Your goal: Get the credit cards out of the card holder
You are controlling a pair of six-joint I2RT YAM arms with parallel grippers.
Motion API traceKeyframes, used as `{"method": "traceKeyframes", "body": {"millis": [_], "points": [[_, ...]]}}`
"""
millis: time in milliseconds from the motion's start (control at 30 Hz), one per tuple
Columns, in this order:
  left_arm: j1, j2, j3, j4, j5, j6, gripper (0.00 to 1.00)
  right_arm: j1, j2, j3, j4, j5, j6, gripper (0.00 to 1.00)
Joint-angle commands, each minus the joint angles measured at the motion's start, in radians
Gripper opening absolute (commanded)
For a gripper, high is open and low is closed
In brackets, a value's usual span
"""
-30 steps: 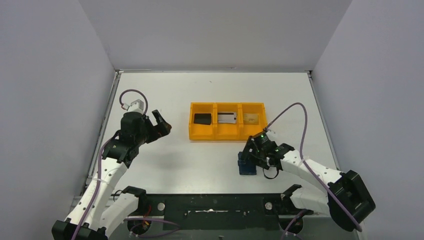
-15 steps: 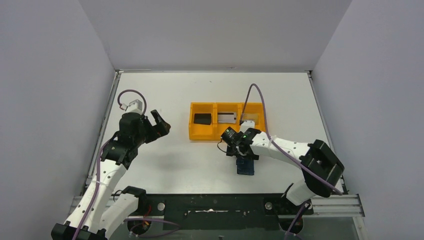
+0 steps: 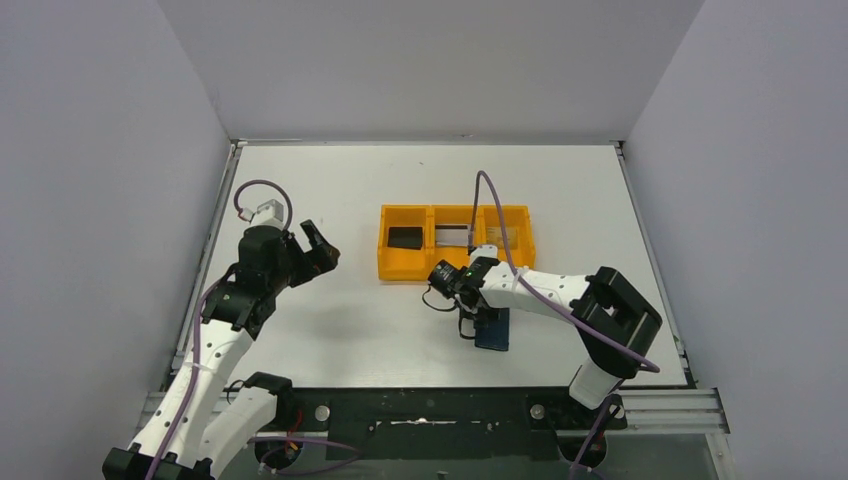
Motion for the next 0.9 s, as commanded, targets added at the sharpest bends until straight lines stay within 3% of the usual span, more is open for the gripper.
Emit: {"method": "traceKeyframes", "body": {"millis": [0, 167, 467, 867], "points": [[0.005, -0.009, -0.004, 0.031, -0.012, 0.012, 0.97, 0.009, -0.036, 0.028, 0.038, 0.027, -0.015, 0.3], [0.005, -0.007, -0.004, 0.033, -0.01, 0.007, 0.97, 0.01, -0.06, 0.031, 0.065, 0.001, -0.042, 0.08], [0.005, -0.008, -0.006, 0.032, -0.008, -0.001, 0.97, 0.016, -0.125, 0.036, 0.153, -0.092, -0.088, 0.0], [0.005, -0.008, -0.005, 0.033, -0.002, -0.012, 0.97, 0.003, -0.255, -0.102, 0.574, -0.472, -0.077, 0.01]]}}
